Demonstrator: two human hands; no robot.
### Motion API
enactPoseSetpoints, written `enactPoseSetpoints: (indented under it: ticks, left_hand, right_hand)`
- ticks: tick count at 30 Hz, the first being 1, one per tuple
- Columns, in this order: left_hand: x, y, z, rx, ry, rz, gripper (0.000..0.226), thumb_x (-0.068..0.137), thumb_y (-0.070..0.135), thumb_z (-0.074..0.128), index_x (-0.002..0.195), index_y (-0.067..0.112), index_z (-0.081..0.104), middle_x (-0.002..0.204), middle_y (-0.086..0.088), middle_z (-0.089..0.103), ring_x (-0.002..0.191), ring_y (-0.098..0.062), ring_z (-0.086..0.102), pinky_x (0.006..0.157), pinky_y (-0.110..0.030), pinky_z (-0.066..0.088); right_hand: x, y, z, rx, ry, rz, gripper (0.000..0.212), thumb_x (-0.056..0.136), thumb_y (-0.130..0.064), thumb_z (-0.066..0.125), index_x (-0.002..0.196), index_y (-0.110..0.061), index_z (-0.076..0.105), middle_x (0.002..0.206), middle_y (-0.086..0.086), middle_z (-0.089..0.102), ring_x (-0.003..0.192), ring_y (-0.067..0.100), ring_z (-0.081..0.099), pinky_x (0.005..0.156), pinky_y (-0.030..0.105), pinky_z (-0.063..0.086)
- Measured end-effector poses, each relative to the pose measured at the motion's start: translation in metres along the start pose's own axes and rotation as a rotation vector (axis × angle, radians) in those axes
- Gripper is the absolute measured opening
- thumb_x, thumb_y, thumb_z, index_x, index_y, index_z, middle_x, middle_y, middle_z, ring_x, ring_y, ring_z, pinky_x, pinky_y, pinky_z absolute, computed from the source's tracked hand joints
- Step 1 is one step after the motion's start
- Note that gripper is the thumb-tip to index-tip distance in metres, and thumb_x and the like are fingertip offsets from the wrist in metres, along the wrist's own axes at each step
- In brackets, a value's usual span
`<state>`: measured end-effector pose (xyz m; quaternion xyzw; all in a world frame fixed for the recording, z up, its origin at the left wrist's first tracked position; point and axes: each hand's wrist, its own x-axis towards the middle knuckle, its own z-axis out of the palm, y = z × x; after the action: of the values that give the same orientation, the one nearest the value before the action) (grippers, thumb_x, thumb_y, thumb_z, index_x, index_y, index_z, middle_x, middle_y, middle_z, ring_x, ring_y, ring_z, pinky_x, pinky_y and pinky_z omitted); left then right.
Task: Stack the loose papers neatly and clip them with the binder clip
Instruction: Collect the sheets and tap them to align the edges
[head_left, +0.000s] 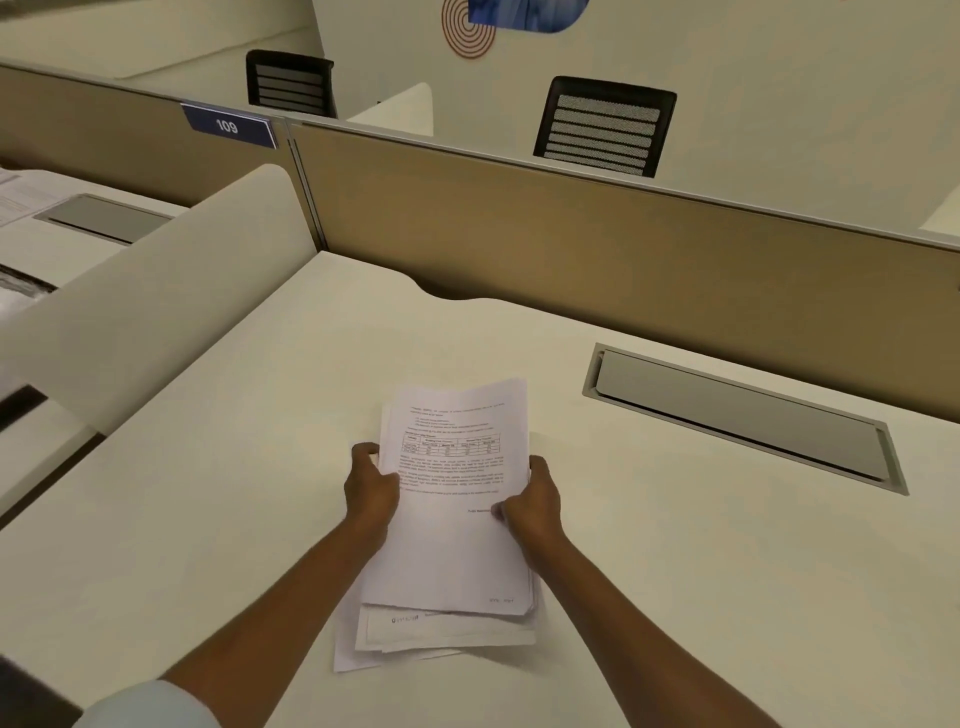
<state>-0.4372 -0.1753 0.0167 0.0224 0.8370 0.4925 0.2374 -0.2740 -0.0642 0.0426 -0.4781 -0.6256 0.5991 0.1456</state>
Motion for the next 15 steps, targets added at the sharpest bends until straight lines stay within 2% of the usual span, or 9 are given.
enactPoseSetpoints:
  ticks: [2,4,8,11,13,15]
  left_hand:
    - [-0.001,-0.004,-0.007,0.013,0.036,-0.064,0.046,0.09,-0.003,0.049,0.132,0.01,0.037,0.109,-0.011,0.054,0.087,-0.025,0.058,0.069,-0.031,0.048]
    - [-0.001,-0.011,-0.013,0.057,0.054,-0.107,0.042,0.089,-0.001,0.051,0.129,0.002,0.039,0.118,-0.017,0.054,0.098,-0.031,0.056,0.078,-0.035,0.047]
    - [-0.002,-0.028,-0.018,0.142,0.039,-0.109,0.024,0.088,0.0,0.046,0.111,0.001,0.055,0.111,-0.016,0.062,0.086,-0.029,0.057,0.07,-0.033,0.049]
    - [-0.006,-0.033,-0.019,0.259,0.071,-0.082,0.022,0.086,0.0,0.045,0.105,0.003,0.055,0.109,-0.018,0.063,0.089,-0.033,0.059,0.072,-0.037,0.053]
    - [-0.008,-0.034,-0.018,0.463,0.108,-0.081,0.022,0.087,0.006,0.047,0.108,0.006,0.053,0.112,-0.019,0.056,0.1,-0.035,0.051,0.082,-0.042,0.05]
    - [-0.011,-0.034,-0.017,0.577,0.13,-0.11,0.021,0.088,0.01,0.046,0.109,0.01,0.049,0.115,-0.018,0.044,0.104,-0.035,0.04,0.089,-0.045,0.044]
  right_hand:
    - [0.001,0.0,0.005,-0.01,-0.021,0.021,0.062,0.062,0.013,0.061,0.111,-0.021,0.043,0.094,-0.005,0.058,0.085,0.011,0.058,0.061,0.023,0.05]
    - [0.003,0.003,0.012,-0.055,-0.055,0.058,0.058,0.058,0.011,0.062,0.109,-0.014,0.048,0.097,0.001,0.061,0.086,0.016,0.06,0.059,0.024,0.05]
    - [0.004,0.015,0.025,-0.136,-0.071,0.111,0.042,0.059,0.01,0.061,0.098,-0.007,0.055,0.097,0.008,0.064,0.083,0.02,0.061,0.058,0.026,0.049]
    - [0.002,0.02,0.034,-0.224,-0.037,0.092,0.033,0.068,0.006,0.056,0.098,-0.008,0.053,0.101,0.007,0.061,0.09,0.022,0.06,0.073,0.034,0.054]
    - [0.001,0.02,0.042,-0.383,0.014,0.057,0.03,0.073,0.003,0.053,0.102,-0.007,0.051,0.108,0.01,0.057,0.099,0.026,0.057,0.083,0.04,0.054]
    - [0.0,0.017,0.05,-0.593,0.058,0.073,0.031,0.077,0.0,0.051,0.106,-0.009,0.049,0.113,0.011,0.049,0.107,0.029,0.048,0.088,0.042,0.048]
